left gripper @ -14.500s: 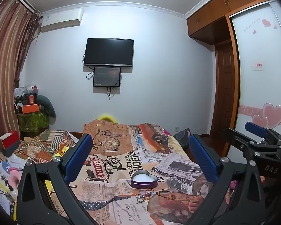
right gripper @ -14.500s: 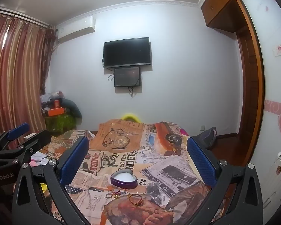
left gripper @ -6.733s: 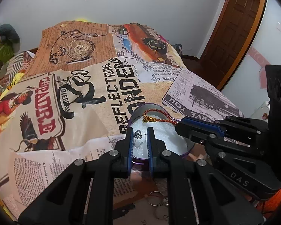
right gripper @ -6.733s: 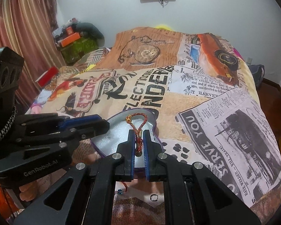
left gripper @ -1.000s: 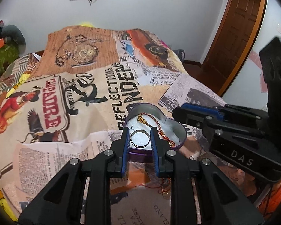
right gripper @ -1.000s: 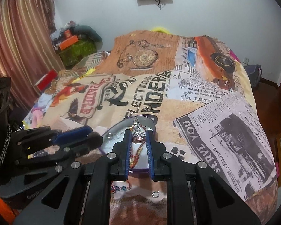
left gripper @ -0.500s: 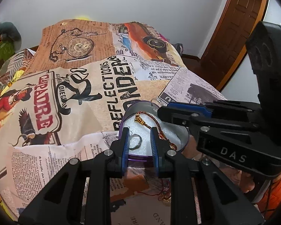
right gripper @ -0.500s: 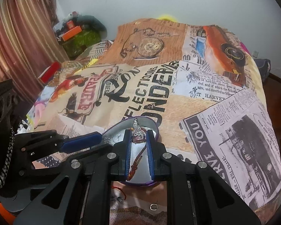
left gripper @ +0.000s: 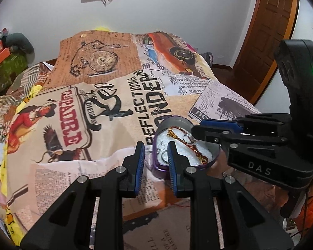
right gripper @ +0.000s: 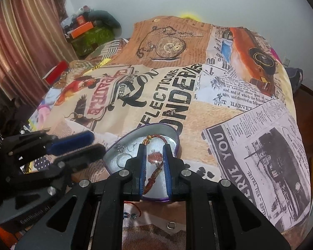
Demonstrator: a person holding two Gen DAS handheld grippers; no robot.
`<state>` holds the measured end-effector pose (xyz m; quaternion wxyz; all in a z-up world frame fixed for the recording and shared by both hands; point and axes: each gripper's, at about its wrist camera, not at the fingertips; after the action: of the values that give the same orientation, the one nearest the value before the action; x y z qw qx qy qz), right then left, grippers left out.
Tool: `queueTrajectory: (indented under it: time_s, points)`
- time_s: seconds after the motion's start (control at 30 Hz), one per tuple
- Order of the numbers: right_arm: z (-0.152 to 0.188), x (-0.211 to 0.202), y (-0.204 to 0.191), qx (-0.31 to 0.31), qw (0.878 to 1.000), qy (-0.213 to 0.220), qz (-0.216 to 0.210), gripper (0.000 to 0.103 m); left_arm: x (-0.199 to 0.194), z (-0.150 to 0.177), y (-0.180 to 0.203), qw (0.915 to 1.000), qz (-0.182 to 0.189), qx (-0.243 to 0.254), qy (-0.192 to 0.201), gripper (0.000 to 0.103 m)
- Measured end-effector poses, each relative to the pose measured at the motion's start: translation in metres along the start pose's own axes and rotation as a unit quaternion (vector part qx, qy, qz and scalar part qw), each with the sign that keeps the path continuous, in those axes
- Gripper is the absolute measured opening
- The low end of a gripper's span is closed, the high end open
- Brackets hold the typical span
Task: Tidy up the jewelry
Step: 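Open the left gripper releasing the ring while the right gripper releases the charm into the tin, then move the open left gripper to the gold rings beside the red beaded bracelet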
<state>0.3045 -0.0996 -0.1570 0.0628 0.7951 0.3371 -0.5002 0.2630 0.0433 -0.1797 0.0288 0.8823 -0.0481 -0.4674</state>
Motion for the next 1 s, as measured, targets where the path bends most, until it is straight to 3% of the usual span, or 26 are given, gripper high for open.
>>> queueTrajectory:
  time_s: [0.57, 1.0]
  points:
    - [0.020, -0.034, -0.016, -0.001, 1.000, 0.011, 0.022, 0.018, -0.036, 0.015, 0.005, 0.9998, -0.015, 0.006, 0.010, 0.021]
    - [0.063, -0.049, -0.004, 0.026, 0.999, -0.004, 0.026, 0.019, -0.033, 0.048, 0.021, 0.9995, -0.004, 0.015, -0.029, 0.021]
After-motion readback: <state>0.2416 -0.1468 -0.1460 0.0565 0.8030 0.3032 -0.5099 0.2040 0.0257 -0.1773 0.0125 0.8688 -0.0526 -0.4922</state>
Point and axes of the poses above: each gripper's, at about its wrist camera, not at the fingertips, and x roughly the way its jaws point, y to its right, z to its underside, and after that the axes turned 8 degrees about -y, right-handed
